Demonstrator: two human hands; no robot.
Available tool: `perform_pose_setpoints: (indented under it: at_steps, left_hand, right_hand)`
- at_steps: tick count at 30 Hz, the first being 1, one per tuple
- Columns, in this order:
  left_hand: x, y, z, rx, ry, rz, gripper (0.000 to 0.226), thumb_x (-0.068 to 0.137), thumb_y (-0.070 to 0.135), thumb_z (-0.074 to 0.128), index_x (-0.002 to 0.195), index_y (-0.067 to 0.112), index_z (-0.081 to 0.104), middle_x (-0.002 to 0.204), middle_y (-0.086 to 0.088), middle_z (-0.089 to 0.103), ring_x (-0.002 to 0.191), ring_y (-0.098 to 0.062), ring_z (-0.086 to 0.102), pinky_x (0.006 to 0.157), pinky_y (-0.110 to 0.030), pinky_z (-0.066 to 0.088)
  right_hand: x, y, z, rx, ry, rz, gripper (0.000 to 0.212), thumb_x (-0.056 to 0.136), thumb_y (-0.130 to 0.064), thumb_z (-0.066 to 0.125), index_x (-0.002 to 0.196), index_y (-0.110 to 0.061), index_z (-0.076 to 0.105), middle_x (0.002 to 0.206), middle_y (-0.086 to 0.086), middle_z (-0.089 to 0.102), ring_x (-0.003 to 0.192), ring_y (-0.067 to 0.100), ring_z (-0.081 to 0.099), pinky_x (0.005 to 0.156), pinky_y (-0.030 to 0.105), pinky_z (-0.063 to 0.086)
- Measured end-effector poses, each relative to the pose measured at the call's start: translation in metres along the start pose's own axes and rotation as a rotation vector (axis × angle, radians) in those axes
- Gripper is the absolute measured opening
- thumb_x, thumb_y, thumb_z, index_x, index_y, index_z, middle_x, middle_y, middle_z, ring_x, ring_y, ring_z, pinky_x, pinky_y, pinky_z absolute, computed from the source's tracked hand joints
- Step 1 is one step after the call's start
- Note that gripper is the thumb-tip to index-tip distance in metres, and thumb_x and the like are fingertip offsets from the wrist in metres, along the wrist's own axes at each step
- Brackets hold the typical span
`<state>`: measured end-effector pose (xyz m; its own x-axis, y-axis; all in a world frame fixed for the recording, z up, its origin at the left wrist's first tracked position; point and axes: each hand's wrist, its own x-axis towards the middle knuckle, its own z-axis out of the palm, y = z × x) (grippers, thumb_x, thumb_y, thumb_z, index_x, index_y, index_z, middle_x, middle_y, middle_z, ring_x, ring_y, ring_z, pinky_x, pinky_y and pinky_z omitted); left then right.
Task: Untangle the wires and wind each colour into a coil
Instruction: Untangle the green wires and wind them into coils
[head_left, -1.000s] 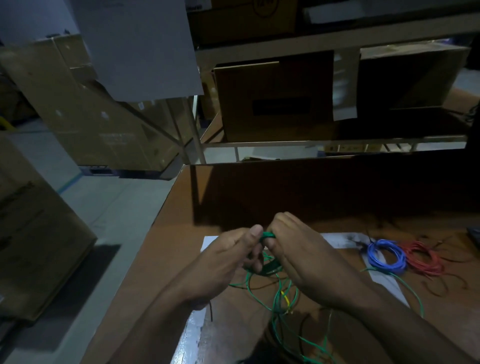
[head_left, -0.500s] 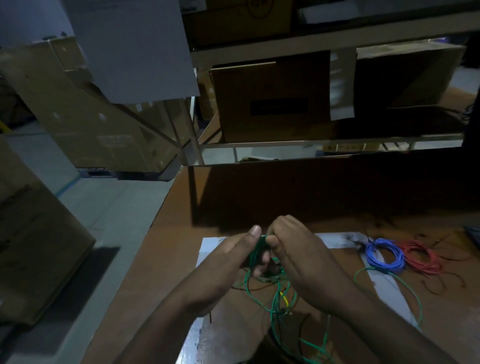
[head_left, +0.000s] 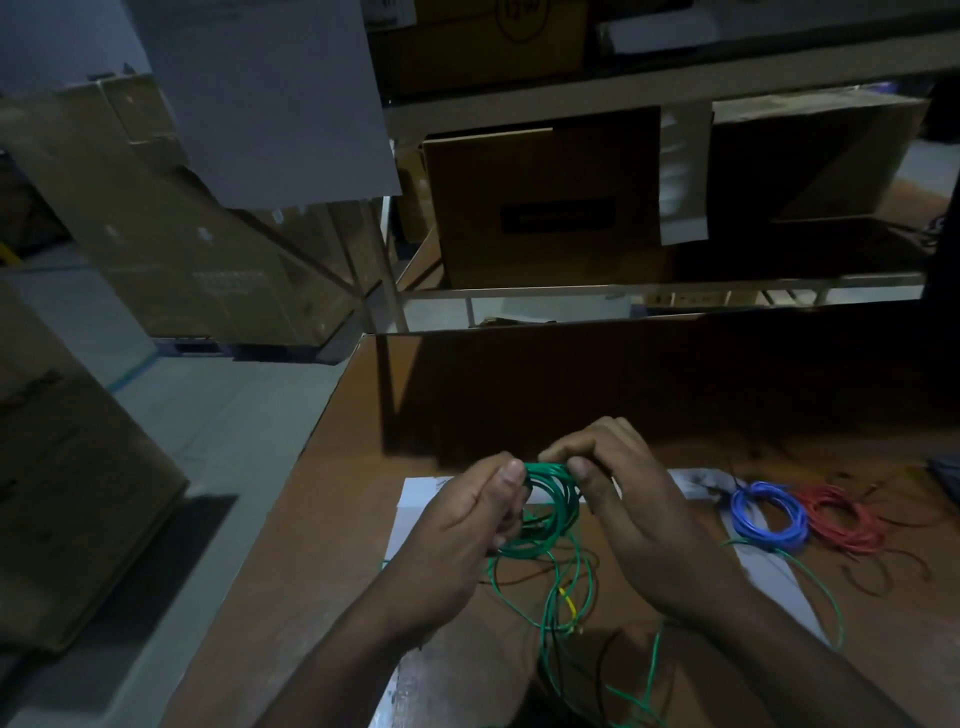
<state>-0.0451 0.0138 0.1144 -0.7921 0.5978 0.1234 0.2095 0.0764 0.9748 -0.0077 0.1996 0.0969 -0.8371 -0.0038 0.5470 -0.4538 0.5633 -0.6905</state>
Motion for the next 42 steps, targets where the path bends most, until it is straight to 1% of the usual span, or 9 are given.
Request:
perform_pose_setpoints:
  at_steps: [7,14,18,23,26,28,33,37,42]
  left_hand:
    - [-0.001,0.0,-0.001,-0.039,0.028,-0.015,0.036,0.105,0.043,0.038,0.072,0.037,0.051,0.068,0.012,0.038,0.061,-0.006,0.035,0.057,-0.017,0.032]
    - [-0.001,0.0,0.001,0.002,0.033,-0.036,0.039,0.107,0.044,0.036,0.074,0.031,0.05,0.064,0.013,0.039,0.059,-0.003,0.036,0.055,-0.013,0.035]
    - [-0.001,0.001,0.008,0.1,0.011,-0.004,0.036,0.104,0.048,0.036,0.071,0.038,0.049,0.065,0.014,0.04,0.061,-0.003,0.037,0.059,-0.018,0.034]
    - [-0.005,0.004,0.021,0.227,-0.075,0.067,0.035,0.105,0.05,0.035,0.074,0.041,0.048,0.069,0.015,0.045,0.065,-0.003,0.04,0.061,-0.026,0.034]
    - [-0.004,0.007,0.031,0.27,-0.02,0.123,0.032,0.105,0.052,0.035,0.078,0.045,0.049,0.073,0.017,0.05,0.068,-0.002,0.045,0.063,-0.024,0.038]
    - [-0.002,0.005,0.036,0.279,0.05,0.14,0.031,0.105,0.052,0.034,0.081,0.043,0.052,0.075,0.017,0.053,0.07,-0.003,0.05,0.064,-0.022,0.041]
    - [0.002,-0.001,0.045,0.303,0.177,0.174,0.03,0.105,0.048,0.038,0.095,0.026,0.056,0.08,0.011,0.057,0.073,-0.007,0.057,0.063,-0.02,0.045]
    - [0.005,0.001,0.053,0.274,0.217,0.174,0.026,0.103,0.045,0.043,0.118,0.029,0.056,0.099,0.016,0.064,0.092,-0.009,0.067,0.072,-0.016,0.05]
    - [0.013,-0.003,0.07,0.366,0.253,0.173,0.027,0.108,0.038,0.041,0.097,0.026,0.063,0.087,0.012,0.064,0.082,-0.013,0.064,0.066,-0.017,0.046]
  right_hand:
    - [-0.011,-0.004,-0.002,0.037,0.065,0.019,0.026,0.101,-0.04,0.05,0.123,-0.034,0.063,0.109,-0.022,0.06,0.103,0.005,0.06,0.082,0.011,0.044]
    - [-0.019,-0.006,-0.006,-0.038,0.143,-0.012,0.019,0.093,-0.035,0.069,0.11,-0.027,0.071,0.105,-0.022,0.067,0.098,-0.002,0.065,0.079,0.013,0.051]
    - [-0.019,-0.006,-0.011,-0.1,0.175,0.005,0.009,0.093,-0.022,0.068,0.101,-0.024,0.071,0.094,-0.021,0.068,0.093,-0.002,0.065,0.076,0.015,0.053]
    - [-0.014,-0.01,-0.017,0.453,0.129,0.324,0.009,0.093,-0.001,0.063,0.099,-0.008,0.065,0.081,-0.002,0.074,0.07,0.006,0.069,0.057,0.017,0.052]
    - [-0.016,-0.009,-0.012,0.751,0.099,0.496,0.01,0.09,-0.004,0.063,0.098,0.0,0.057,0.062,0.001,0.065,0.051,0.012,0.053,0.042,0.019,0.04]
    - [-0.019,-0.006,-0.013,0.739,0.117,0.512,0.004,0.093,-0.001,0.061,0.096,-0.002,0.063,0.065,0.002,0.065,0.053,0.01,0.052,0.044,0.018,0.039]
    - [-0.025,0.0,-0.024,0.594,0.052,0.461,0.018,0.097,-0.001,0.059,0.097,-0.013,0.072,0.085,-0.001,0.074,0.067,0.002,0.06,0.054,0.017,0.044]
    - [-0.026,0.005,-0.037,0.516,-0.035,0.446,0.018,0.097,-0.001,0.06,0.095,-0.012,0.074,0.083,-0.004,0.073,0.068,0.0,0.06,0.057,0.017,0.045]
    - [-0.031,0.009,-0.046,0.445,-0.062,0.449,0.023,0.099,-0.002,0.057,0.097,-0.016,0.075,0.087,-0.006,0.072,0.074,-0.002,0.061,0.067,0.019,0.05]
